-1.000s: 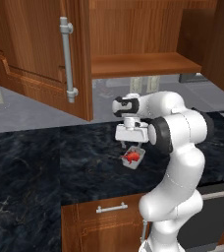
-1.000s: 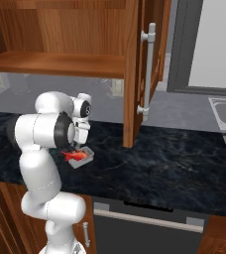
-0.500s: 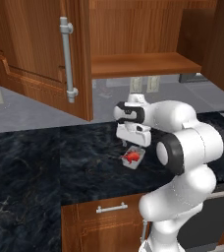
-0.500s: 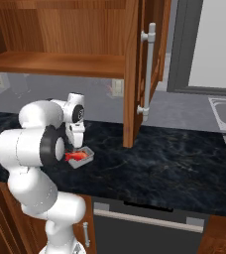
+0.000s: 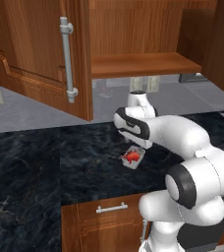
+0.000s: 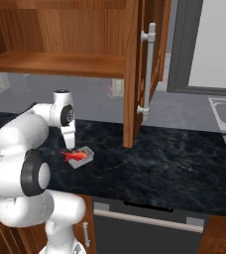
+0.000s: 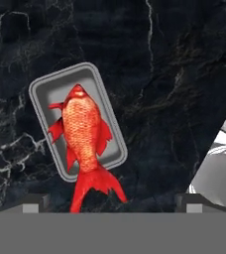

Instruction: Retrieve the tupperware from the cabinet, then place the raw meat into the tupperware to avoid contamination.

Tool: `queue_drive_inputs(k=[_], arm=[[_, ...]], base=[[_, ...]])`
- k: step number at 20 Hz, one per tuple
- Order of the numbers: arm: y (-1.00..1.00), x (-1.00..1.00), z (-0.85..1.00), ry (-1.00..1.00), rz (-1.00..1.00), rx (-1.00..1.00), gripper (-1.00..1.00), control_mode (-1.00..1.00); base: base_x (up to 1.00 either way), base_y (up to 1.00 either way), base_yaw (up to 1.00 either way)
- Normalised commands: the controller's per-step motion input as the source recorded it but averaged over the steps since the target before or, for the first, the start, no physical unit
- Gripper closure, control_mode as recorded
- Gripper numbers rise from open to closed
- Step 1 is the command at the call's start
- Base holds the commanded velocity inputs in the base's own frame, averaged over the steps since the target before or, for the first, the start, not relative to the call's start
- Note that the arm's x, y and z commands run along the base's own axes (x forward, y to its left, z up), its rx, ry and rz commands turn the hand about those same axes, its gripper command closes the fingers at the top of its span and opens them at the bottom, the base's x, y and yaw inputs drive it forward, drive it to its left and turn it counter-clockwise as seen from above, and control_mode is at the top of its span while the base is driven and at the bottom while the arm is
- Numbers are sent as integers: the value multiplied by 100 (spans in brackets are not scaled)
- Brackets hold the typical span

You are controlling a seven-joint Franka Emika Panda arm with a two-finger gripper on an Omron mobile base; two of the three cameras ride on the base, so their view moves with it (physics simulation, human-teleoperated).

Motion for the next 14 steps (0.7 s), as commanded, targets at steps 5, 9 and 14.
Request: queue_drive_inputs(k=[5, 9, 14], arm=[[-6, -41, 46, 5, -6, 0, -100, -100], [-11, -69, 22, 7, 0, 0, -100, -100], [-20, -80, 8, 1, 0, -1, -100, -100]], base=[[0, 0, 0], [0, 0, 0], [0, 0, 0]])
